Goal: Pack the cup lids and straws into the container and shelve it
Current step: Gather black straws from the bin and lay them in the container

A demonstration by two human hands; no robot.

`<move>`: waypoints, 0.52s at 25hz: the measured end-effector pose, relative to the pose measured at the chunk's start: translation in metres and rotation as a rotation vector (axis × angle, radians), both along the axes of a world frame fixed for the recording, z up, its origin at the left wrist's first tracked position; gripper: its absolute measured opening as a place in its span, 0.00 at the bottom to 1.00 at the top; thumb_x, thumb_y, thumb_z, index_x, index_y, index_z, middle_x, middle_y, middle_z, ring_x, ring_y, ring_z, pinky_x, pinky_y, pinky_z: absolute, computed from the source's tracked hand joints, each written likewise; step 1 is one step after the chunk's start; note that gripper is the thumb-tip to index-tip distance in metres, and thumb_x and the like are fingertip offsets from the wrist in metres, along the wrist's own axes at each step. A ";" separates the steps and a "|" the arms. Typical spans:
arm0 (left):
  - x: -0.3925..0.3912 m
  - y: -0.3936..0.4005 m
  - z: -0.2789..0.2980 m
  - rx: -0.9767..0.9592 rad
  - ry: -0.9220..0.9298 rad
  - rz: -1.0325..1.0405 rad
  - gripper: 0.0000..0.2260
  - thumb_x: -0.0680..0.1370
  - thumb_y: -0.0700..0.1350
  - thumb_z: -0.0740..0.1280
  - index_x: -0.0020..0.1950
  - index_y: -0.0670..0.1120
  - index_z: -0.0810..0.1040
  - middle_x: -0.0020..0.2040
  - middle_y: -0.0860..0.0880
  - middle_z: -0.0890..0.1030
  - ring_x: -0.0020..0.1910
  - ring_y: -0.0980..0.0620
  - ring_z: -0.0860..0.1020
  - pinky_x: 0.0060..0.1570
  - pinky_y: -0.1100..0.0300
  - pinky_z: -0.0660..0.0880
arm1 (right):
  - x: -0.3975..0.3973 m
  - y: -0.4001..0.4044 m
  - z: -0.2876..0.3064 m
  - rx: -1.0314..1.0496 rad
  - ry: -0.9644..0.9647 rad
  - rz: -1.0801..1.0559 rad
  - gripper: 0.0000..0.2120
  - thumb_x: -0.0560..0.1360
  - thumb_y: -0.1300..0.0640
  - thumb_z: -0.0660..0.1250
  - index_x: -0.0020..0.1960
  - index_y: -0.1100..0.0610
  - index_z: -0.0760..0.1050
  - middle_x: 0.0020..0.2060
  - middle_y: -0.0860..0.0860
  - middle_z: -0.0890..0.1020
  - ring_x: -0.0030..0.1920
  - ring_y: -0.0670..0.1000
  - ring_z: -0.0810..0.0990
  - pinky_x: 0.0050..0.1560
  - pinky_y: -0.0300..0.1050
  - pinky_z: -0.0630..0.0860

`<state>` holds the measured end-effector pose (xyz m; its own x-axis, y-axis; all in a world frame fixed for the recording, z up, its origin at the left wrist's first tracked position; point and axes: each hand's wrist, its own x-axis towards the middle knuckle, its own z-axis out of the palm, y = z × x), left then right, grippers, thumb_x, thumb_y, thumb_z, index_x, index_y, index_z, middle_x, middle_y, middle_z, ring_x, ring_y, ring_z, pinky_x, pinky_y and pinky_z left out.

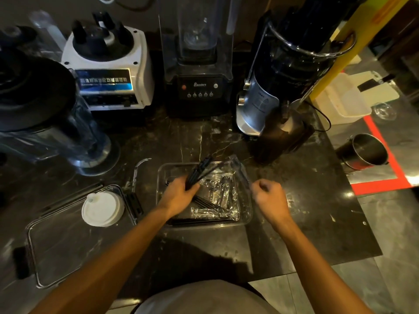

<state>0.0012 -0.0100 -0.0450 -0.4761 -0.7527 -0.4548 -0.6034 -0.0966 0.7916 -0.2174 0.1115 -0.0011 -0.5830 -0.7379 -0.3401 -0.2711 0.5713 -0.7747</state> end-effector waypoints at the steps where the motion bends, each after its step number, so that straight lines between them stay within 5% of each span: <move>1: 0.003 -0.003 0.003 0.014 0.027 0.062 0.05 0.83 0.45 0.66 0.58 0.49 0.78 0.50 0.46 0.83 0.49 0.49 0.82 0.52 0.53 0.80 | 0.001 0.000 0.000 0.027 0.003 0.013 0.16 0.80 0.58 0.67 0.33 0.55 0.75 0.26 0.46 0.74 0.26 0.42 0.68 0.28 0.37 0.64; 4: 0.008 -0.003 0.010 0.048 0.077 0.138 0.04 0.82 0.44 0.67 0.49 0.53 0.77 0.47 0.46 0.82 0.48 0.53 0.81 0.51 0.57 0.76 | 0.010 -0.001 -0.002 0.113 -0.029 0.129 0.12 0.82 0.57 0.67 0.40 0.54 0.80 0.30 0.48 0.80 0.28 0.45 0.72 0.29 0.40 0.67; 7: 0.009 0.002 0.015 0.102 0.109 0.134 0.01 0.82 0.42 0.68 0.52 0.47 0.79 0.45 0.50 0.81 0.46 0.57 0.79 0.47 0.62 0.72 | 0.016 -0.003 -0.005 0.181 0.006 0.274 0.08 0.83 0.57 0.66 0.46 0.53 0.81 0.32 0.48 0.80 0.26 0.41 0.72 0.25 0.35 0.67; 10: 0.012 0.006 0.016 0.180 0.191 0.224 0.04 0.81 0.41 0.68 0.55 0.42 0.79 0.45 0.48 0.82 0.47 0.54 0.81 0.47 0.65 0.73 | 0.025 -0.006 -0.004 0.181 0.309 0.388 0.07 0.84 0.51 0.66 0.52 0.54 0.78 0.39 0.48 0.80 0.32 0.42 0.79 0.30 0.33 0.72; 13: 0.015 0.006 0.017 0.255 0.223 0.323 0.05 0.82 0.43 0.67 0.56 0.44 0.79 0.47 0.46 0.84 0.48 0.54 0.83 0.47 0.67 0.73 | 0.041 -0.007 -0.006 0.162 0.603 0.484 0.12 0.84 0.49 0.64 0.62 0.56 0.74 0.58 0.53 0.74 0.44 0.55 0.83 0.46 0.52 0.82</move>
